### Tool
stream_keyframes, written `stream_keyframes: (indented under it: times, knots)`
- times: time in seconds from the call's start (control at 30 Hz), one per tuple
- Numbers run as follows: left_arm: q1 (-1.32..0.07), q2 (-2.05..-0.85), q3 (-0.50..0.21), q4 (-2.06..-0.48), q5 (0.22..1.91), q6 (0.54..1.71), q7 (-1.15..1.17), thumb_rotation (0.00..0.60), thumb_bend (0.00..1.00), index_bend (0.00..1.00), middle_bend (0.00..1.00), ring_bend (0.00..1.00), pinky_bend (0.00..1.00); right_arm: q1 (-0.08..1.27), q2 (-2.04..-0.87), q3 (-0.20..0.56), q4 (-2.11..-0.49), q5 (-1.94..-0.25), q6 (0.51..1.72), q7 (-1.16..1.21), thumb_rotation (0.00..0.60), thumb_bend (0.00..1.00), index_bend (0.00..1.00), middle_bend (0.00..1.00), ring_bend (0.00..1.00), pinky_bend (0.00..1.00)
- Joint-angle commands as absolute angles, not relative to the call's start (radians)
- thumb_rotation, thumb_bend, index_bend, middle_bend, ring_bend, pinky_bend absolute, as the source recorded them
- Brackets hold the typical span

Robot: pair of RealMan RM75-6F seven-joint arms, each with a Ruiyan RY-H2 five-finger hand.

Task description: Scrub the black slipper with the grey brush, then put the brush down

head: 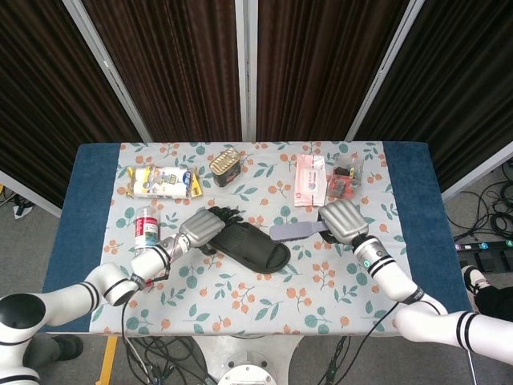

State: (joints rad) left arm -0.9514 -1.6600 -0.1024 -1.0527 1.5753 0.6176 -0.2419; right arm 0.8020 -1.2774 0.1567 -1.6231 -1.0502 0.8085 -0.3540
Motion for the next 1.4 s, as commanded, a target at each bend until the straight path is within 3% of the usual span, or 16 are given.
stream_keyframes:
  times: [0.03,0.23,0.33,0.5,0.97,1.2,1.4]
  knots:
    - [-0.973,-1.696,-0.091,-1.009,1.555,0.594,-0.25,0.6,0.25,0.13,0.14,0.1,0.16,0.809,-1.306,0.144,-1.599,-1.05,0.808,-0.361,0.6,0.37,1.0,0.99,1.0,1.0]
    - [-0.997,-1.732,-0.087,-0.948,1.516,0.55,-0.272,0.6,0.25,0.14,0.16,0.1,0.16,0.824,-1.363,0.127,-1.544,-1.061,0.799,-0.368,0.6,0.37,1.0,0.99,1.0,1.0]
    - [-0.996,-1.738,-0.081,-0.936,1.508,0.555,-0.283,0.6,0.24,0.21,0.24,0.11,0.16,0.831,-1.396,0.125,-1.513,-1.069,0.805,-0.372,0.6,0.37,1.0,0.99,1.0,1.0]
    - [-0.992,-1.745,-0.076,-0.928,1.494,0.567,-0.306,0.6,0.23,0.35,0.4,0.21,0.16,0.854,-1.468,0.124,-1.448,-1.074,0.803,-0.394,0.6,0.37,1.0,0.99,1.0,1.0]
    - [-0.988,-1.741,-0.064,-0.94,1.484,0.616,-0.271,0.6,0.22,0.37,0.43,0.24,0.16,0.914,-1.687,0.128,-1.21,-1.11,0.818,-0.467,0.6,0.37,1.0,0.99,1.0,1.0]
    - [-0.984,-1.732,-0.058,-0.952,1.476,0.626,-0.257,0.6,0.22,0.37,0.43,0.24,0.16,0.886,-1.644,0.062,-1.24,-1.14,0.771,-0.454,0.6,0.37,1.0,0.99,1.0,1.0]
    - [-0.987,-1.733,-0.056,-0.949,1.47,0.623,-0.25,0.6,0.22,0.37,0.43,0.24,0.16,0.843,-1.567,0.02,-1.31,-1.245,0.806,-0.364,0.6,0.37,1.0,0.99,1.0,1.0]
